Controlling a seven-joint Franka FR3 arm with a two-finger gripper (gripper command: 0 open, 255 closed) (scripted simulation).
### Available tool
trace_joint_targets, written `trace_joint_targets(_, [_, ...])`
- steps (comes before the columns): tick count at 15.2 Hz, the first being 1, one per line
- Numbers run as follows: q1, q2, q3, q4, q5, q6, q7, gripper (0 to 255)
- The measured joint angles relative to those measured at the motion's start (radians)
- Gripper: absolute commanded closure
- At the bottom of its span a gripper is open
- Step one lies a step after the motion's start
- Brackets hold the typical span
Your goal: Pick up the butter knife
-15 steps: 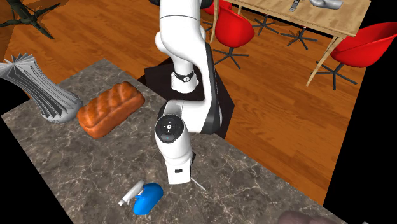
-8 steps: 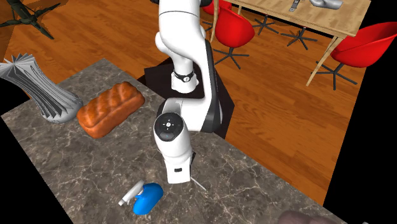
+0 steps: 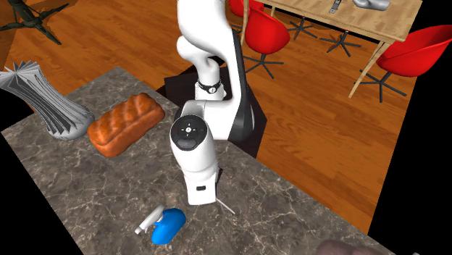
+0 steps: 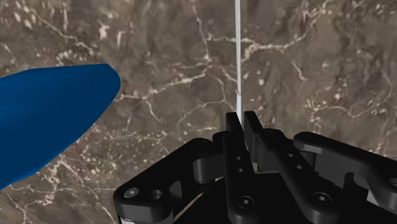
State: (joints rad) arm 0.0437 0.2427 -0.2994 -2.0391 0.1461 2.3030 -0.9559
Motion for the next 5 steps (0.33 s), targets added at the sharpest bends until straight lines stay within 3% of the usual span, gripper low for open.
trace_joint_targets(5, [0.004,-0.03,-0.004,0.024,-0.016,-0.052,0.014,255])
